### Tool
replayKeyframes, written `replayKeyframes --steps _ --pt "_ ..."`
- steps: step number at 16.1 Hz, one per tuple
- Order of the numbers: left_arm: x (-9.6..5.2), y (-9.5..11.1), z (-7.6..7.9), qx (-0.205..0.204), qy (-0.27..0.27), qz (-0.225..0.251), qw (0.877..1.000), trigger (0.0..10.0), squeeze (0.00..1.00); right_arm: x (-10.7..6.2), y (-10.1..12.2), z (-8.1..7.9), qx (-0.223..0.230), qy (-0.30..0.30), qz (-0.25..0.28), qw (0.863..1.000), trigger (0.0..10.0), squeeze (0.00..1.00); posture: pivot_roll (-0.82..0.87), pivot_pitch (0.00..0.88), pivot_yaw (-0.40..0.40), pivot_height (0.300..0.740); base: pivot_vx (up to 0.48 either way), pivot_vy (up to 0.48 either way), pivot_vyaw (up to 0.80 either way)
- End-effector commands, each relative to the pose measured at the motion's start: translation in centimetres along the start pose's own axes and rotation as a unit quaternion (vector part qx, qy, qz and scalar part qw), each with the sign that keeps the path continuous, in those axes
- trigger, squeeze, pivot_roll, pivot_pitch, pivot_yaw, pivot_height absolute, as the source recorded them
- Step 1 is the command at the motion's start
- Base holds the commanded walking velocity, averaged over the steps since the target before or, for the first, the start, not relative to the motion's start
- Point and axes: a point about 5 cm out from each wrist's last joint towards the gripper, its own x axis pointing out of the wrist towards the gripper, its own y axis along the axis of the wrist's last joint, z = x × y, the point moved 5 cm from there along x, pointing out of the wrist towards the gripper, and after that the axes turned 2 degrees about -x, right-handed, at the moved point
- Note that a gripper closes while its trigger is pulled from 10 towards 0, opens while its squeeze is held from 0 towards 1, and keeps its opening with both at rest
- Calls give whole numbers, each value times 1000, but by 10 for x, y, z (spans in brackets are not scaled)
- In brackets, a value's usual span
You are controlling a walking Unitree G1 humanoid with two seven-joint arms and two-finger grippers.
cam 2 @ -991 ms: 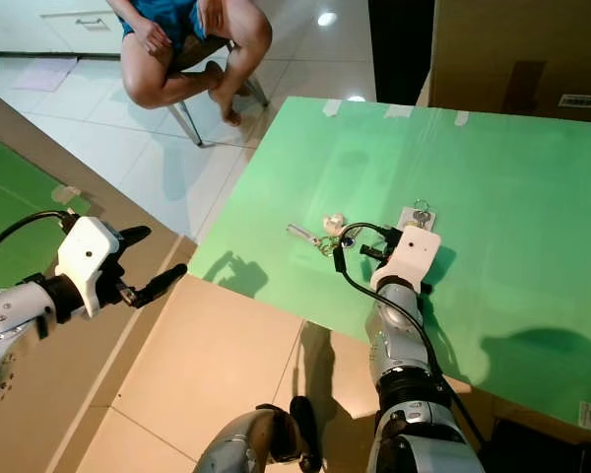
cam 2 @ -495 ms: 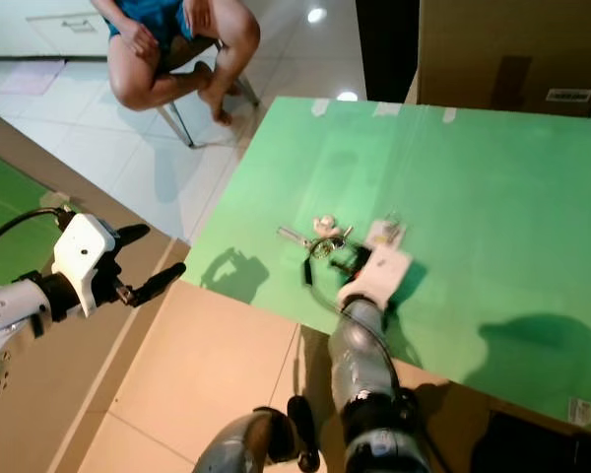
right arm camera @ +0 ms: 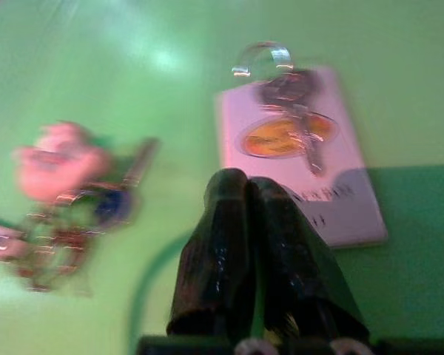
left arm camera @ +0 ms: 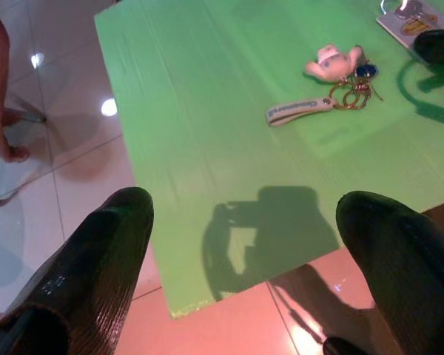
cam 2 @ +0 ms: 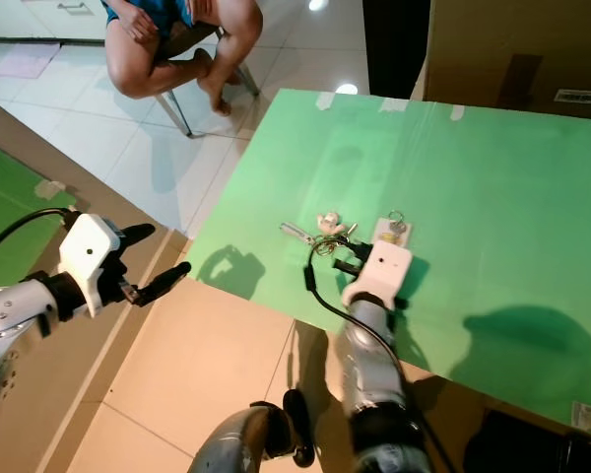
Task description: Hang keys on a hook
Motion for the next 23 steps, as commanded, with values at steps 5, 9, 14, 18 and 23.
replayKeyframes --steps 5,9,14,18,23 --pt "8 -4 -1 -9 3 -2 1000 10000 0 -30 -6 -26 -13 15 -4 1000 10000 0 -52 299 305 740 0 0 0" --pt "13 -4 1 -12 1 4 1000 10000 0 -26 -3 -17 -29 6 2 1000 10000 0 -59 294 303 740 0 0 0" --pt "10 -4 -2 -6 -1 1 1000 10000 0 -8 -17 17 -60 -26 -14 998 10000 0 -35 299 335 740 0 0 0" --pt "8 -4 -3 -3 -1 -1 1000 10000 0 3 -5 25 -77 -35 10 996 10000 0 -31 297 338 740 0 0 0" --pt "7 -6 -2 -5 -1 0 1000 10000 0 -37 -43 -9 -34 1 -52 998 10000 0 -36 300 317 740 0 0 0"
